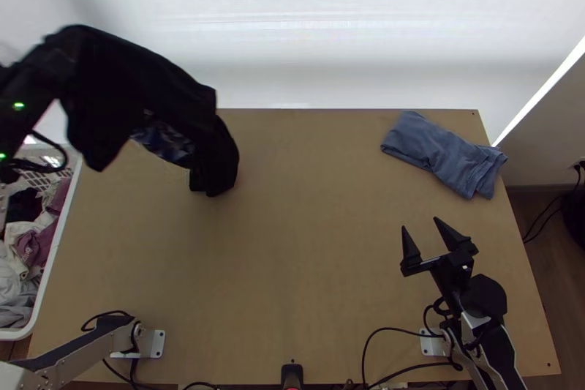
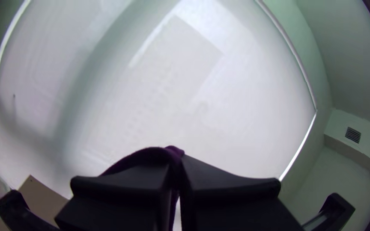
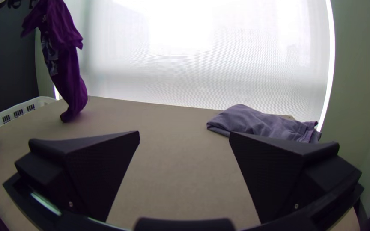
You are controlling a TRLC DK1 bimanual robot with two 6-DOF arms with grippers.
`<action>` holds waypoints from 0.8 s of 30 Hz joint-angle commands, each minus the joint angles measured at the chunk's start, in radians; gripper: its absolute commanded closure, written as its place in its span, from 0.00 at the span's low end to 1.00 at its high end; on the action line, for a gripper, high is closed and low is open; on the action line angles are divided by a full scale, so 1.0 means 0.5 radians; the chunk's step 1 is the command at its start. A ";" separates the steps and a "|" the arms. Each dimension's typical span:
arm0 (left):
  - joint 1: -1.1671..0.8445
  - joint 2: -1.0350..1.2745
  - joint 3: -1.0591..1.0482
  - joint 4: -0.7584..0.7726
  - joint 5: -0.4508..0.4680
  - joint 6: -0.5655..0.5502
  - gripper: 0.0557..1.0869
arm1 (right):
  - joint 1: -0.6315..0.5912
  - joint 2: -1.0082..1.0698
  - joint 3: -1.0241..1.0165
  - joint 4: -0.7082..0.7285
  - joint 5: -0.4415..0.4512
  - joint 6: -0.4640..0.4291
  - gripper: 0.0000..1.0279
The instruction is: Fold the t-shirt
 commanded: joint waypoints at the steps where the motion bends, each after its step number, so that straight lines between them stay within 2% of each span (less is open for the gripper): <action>1: 0.157 -0.094 0.118 0.104 -0.026 -0.001 0.96 | 0.022 -0.007 -0.020 0.028 0.013 0.007 0.04; 6: 0.313 -0.167 0.115 0.199 -0.035 0.036 0.96 | 0.022 -0.007 -0.020 0.028 0.013 0.007 0.04; 12: 0.258 -0.213 0.078 0.187 -0.023 0.079 0.96 | 0.022 -0.007 -0.020 0.028 0.013 0.007 0.04; 21: -0.316 -0.198 0.041 -0.025 -0.053 0.091 0.96 | 0.022 -0.007 -0.020 0.028 0.013 0.007 0.04; 24: -0.580 -0.177 -0.075 -0.055 -0.148 0.168 0.96 | 0.022 -0.007 -0.020 0.028 0.013 0.007 0.04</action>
